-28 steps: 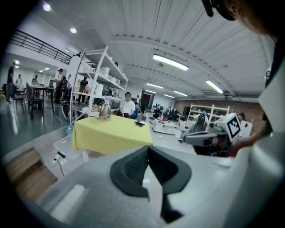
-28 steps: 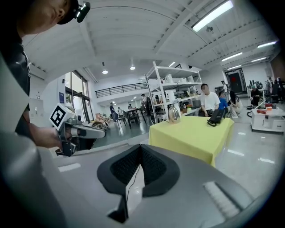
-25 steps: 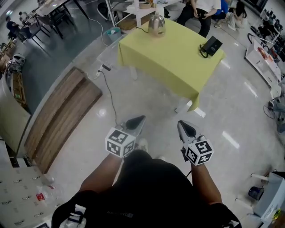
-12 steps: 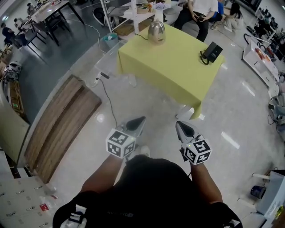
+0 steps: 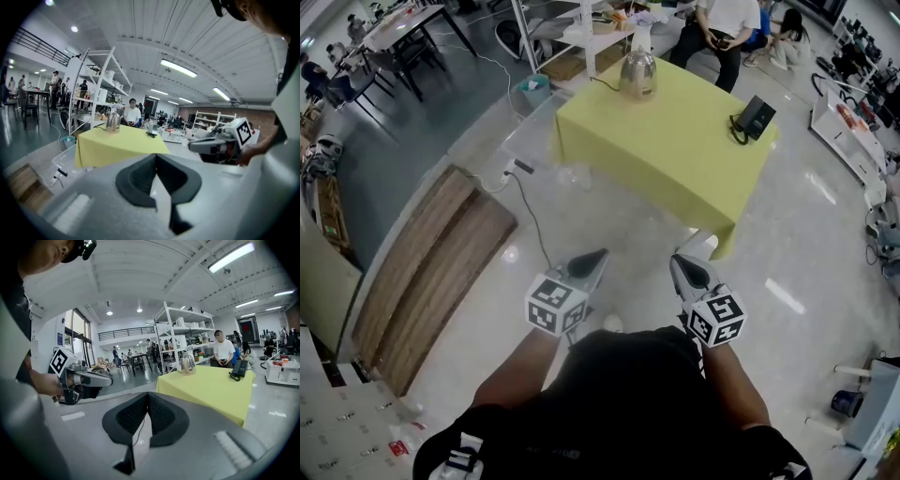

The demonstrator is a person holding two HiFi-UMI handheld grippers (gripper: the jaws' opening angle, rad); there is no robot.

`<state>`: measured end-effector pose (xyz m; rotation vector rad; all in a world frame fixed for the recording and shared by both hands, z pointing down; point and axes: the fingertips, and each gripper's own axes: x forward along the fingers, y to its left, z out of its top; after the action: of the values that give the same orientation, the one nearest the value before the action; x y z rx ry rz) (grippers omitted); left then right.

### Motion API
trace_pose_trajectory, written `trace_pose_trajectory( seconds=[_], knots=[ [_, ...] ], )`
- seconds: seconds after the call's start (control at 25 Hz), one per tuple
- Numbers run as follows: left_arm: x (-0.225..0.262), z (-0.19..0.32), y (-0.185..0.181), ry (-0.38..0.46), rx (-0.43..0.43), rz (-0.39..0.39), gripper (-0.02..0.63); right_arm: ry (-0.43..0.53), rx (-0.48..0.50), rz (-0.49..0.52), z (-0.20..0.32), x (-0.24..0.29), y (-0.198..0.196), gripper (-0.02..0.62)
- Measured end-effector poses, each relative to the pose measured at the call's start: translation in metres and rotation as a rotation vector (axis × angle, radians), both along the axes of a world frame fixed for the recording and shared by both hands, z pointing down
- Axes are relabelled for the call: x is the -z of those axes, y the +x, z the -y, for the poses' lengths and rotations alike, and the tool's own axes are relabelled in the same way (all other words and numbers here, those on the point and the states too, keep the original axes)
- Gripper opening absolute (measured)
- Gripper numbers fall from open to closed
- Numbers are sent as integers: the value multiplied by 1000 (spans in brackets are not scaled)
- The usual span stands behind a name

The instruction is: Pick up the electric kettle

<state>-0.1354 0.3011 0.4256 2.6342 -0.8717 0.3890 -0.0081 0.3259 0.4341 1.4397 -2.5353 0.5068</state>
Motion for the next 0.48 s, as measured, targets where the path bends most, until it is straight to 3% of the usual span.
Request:
trace_pose_trajectory(
  seconds=[0.48],
  knots=[
    [-1, 7, -21, 0, 21, -11, 2, -9, 0, 12, 9, -4, -14, 6]
  ],
)
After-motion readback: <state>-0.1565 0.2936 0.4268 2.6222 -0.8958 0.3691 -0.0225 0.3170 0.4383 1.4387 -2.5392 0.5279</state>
